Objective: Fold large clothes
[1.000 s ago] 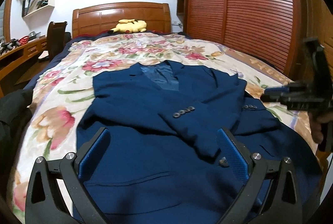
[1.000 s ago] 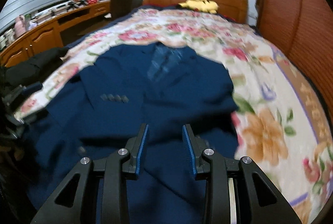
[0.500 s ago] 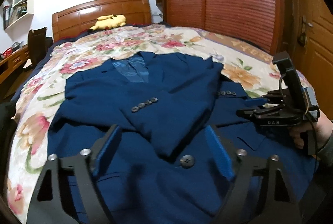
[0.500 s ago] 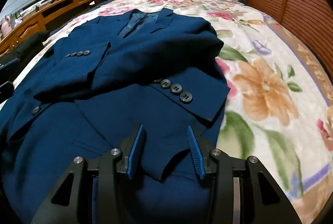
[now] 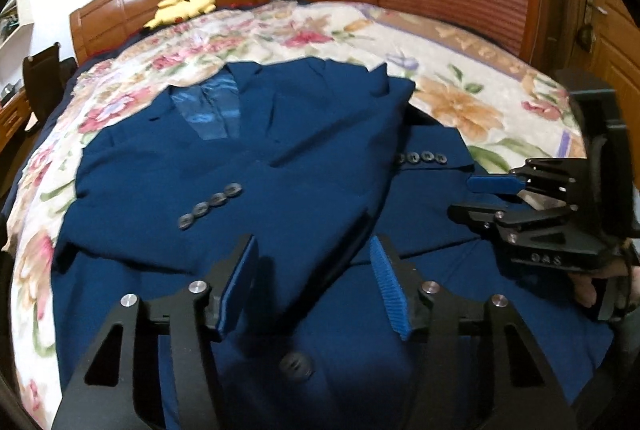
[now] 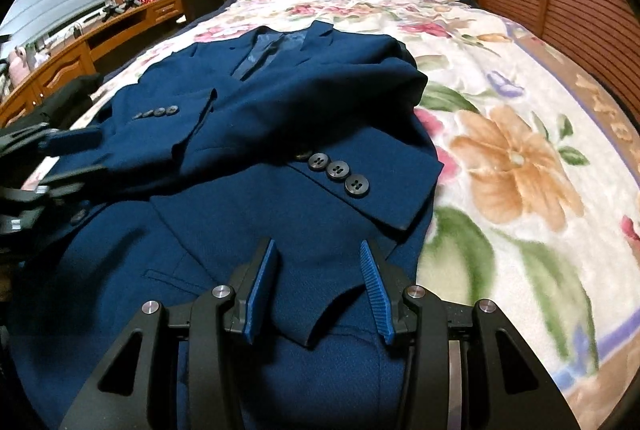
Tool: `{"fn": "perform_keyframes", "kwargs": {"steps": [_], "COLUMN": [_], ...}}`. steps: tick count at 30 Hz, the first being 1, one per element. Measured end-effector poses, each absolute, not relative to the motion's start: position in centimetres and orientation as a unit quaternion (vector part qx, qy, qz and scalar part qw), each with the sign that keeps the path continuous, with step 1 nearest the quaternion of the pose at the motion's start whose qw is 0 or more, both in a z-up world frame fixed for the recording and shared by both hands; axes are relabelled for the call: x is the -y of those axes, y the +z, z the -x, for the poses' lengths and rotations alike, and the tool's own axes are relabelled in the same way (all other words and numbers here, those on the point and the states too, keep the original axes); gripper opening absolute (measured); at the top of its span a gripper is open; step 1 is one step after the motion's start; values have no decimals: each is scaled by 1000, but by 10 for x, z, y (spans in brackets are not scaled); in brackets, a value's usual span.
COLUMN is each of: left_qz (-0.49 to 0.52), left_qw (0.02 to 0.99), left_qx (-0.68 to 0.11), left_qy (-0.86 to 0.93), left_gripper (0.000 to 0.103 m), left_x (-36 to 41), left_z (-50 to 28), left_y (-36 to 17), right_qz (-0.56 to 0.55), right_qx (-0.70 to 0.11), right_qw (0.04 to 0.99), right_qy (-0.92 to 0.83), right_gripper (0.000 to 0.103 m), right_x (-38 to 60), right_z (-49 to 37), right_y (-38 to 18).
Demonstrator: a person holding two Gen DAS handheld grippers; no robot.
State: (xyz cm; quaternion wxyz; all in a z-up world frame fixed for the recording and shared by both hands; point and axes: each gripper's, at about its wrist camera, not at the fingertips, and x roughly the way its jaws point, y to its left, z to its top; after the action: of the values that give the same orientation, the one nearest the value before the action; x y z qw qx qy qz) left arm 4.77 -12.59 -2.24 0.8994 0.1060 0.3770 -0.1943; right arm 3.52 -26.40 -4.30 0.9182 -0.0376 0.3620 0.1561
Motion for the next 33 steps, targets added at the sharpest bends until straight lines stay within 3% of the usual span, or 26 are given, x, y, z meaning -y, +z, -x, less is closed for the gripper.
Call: {"fn": "perform_keyframes", "kwargs": {"steps": [2, 4, 7, 19, 33], "left_qz": [-117, -126, -119, -90, -80], "left_qw": [894, 890, 890, 945, 924], "left_qx": [-388, -397, -399, -303, -358], "left_qy": [-190, -184, -184, -88, -111], "left_gripper": [49, 22, 5, 4, 6], "left_x": [135, 140, 136, 43, 6], "left_z": [-55, -61, -61, -17, 48], "left_y": [-26, -29, -25, 57, 1], "right_qz": [29, 21, 17, 26, 35], "right_qx": [-361, -361, -361, -361, -353], "right_qw": [917, 917, 916, 917, 920], "right_qy": [164, 170, 176, 171, 166], "right_gripper": [45, 45, 45, 45, 45], "right_x": [278, 282, 284, 276, 274], "right_z": [-28, -29, -28, -24, -21], "right_y": [-45, -45, -45, -44, -44]}}
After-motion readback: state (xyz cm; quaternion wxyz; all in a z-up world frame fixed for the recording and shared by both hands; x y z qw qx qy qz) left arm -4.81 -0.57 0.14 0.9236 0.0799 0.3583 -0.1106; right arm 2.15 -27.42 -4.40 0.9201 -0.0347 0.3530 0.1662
